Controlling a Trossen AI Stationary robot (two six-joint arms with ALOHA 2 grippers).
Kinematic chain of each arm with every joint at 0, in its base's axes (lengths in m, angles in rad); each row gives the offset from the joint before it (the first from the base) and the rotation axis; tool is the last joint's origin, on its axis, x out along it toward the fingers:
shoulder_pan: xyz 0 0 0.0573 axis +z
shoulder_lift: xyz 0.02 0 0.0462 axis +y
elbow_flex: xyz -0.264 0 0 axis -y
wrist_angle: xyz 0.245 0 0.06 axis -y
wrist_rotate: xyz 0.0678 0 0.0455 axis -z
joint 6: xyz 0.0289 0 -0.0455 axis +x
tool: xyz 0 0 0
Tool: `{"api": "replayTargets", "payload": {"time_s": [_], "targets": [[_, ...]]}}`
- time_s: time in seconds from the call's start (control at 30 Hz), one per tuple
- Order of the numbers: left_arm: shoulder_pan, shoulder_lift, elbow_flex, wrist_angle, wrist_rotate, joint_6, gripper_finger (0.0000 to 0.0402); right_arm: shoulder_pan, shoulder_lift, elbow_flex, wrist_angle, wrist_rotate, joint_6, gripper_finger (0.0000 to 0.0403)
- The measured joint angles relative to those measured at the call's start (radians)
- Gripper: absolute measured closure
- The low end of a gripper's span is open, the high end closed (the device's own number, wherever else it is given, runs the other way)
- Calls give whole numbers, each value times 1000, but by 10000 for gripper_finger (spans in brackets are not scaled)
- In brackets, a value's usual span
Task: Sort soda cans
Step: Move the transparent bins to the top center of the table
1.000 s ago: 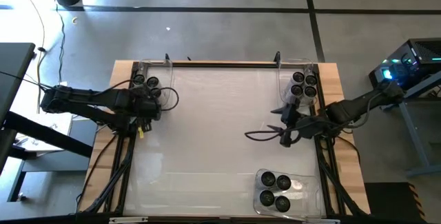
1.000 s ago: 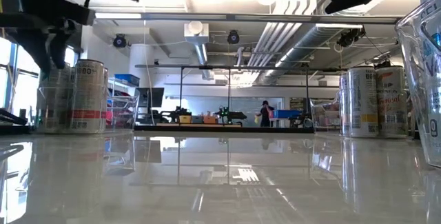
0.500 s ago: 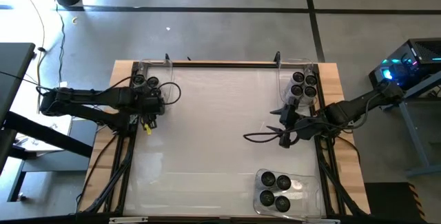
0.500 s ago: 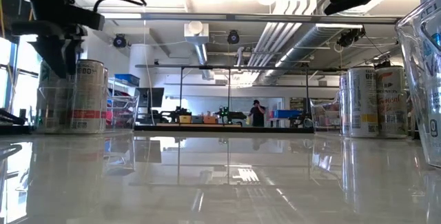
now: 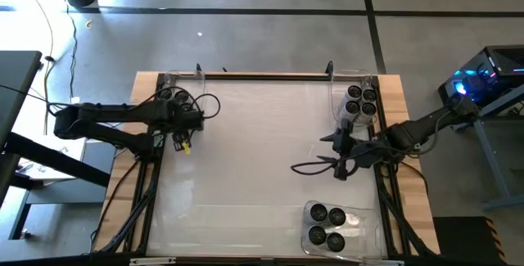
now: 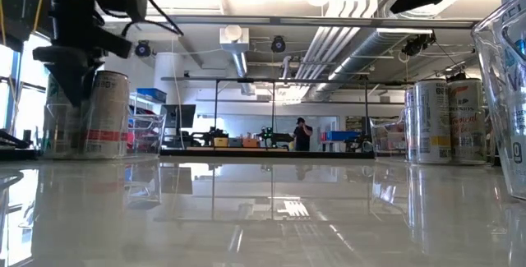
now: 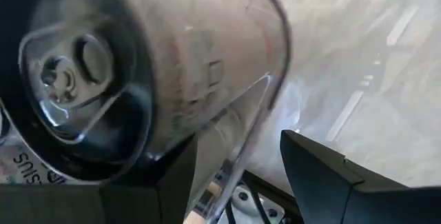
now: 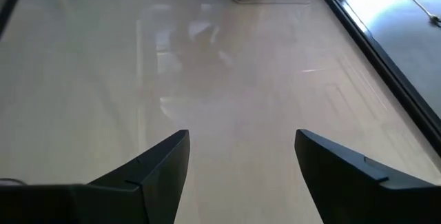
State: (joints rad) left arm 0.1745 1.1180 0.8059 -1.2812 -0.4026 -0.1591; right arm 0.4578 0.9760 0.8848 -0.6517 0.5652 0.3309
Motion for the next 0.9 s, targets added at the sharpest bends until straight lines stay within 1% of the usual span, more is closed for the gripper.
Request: {"api": "replayTargets", "payload": {"time_s": [0.13,0.27,0.5,0.77,0.83,0.9], "targets": [[26,42,0,2,20,11,203,32,0,0,19,0,-3,145],[31,82,-1,12,58,31,224,59,0,0,38,1,-18,145],[30,123,-2,12,69,34,289,88,0,0,50,29,-23,145],[26,122,-1,11,83,50,383,88,0,0,51,29,-18,145],[17,122,-1,12,88,63,394,88,0,0,52,29,-18,145],[4,121,-1,19,95,75,394,88,0,0,58,29,-18,145]]}}
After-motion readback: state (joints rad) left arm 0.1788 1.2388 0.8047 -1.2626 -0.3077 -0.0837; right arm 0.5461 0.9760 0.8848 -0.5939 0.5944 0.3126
